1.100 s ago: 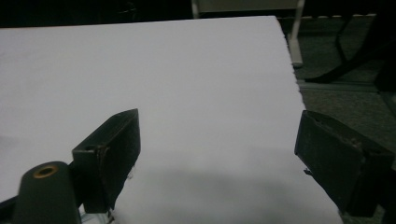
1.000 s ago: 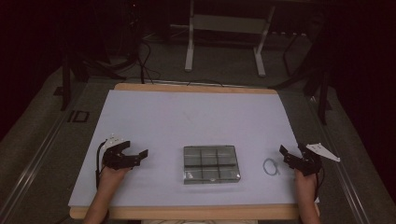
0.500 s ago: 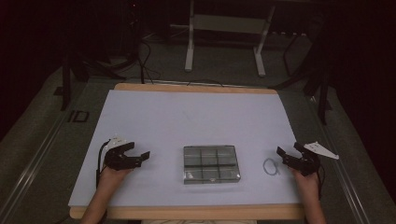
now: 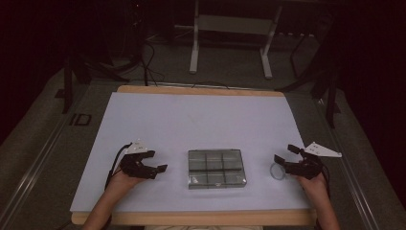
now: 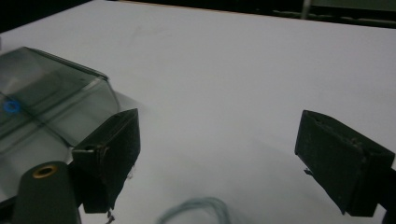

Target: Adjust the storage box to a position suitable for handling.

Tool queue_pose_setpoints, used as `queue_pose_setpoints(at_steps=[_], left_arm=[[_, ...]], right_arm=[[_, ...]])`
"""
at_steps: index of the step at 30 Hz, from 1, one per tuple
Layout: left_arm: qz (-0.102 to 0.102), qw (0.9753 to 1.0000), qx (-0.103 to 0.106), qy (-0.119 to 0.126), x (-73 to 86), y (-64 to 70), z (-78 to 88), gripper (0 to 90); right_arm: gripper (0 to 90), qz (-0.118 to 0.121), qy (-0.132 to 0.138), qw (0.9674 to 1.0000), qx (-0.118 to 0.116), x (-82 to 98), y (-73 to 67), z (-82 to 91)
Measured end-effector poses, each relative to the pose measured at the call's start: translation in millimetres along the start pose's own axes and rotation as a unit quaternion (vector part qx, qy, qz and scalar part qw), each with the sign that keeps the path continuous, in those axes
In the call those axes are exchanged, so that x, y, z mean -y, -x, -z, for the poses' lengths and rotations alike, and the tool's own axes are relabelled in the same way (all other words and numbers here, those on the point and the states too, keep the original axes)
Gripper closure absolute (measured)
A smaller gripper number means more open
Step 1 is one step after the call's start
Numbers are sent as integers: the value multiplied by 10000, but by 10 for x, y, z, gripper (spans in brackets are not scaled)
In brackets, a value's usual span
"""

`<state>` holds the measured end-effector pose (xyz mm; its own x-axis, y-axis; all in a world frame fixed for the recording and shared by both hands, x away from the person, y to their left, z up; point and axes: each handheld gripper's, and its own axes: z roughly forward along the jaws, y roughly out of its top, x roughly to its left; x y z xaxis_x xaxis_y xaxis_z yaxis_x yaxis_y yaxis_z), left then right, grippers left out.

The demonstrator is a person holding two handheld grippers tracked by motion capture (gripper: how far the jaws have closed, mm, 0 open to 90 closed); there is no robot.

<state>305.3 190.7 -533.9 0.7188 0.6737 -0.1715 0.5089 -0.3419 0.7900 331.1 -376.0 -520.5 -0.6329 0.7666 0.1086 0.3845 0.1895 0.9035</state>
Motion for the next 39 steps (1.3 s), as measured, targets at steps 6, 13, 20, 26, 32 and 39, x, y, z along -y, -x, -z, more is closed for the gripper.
queue_pose_setpoints(at_steps=[6,13,20,26,32,39], left_arm=[[-143,9995,250,-156,-36,98,-43,213],[-245,9984,390,-317,-65,148,-89,246],[-471,9968,482,-428,-140,249,-123,264],[-591,9955,531,-520,-174,318,-168,305],[-791,9920,598,-787,-202,390,-226,342],[-1085,9837,833,-1166,-205,472,-304,462]], right_arm=[[177,211,-193,9980,-559,-47,-118,-90],[223,389,-390,9942,-923,-76,-234,-199],[306,750,-663,9849,-1412,-99,-379,-330],[334,988,-788,9785,-1631,-114,-454,-411],[384,1130,-927,9712,-1880,-118,-520,-475],[460,1391,-1199,9608,-2076,-76,-577,-553]])
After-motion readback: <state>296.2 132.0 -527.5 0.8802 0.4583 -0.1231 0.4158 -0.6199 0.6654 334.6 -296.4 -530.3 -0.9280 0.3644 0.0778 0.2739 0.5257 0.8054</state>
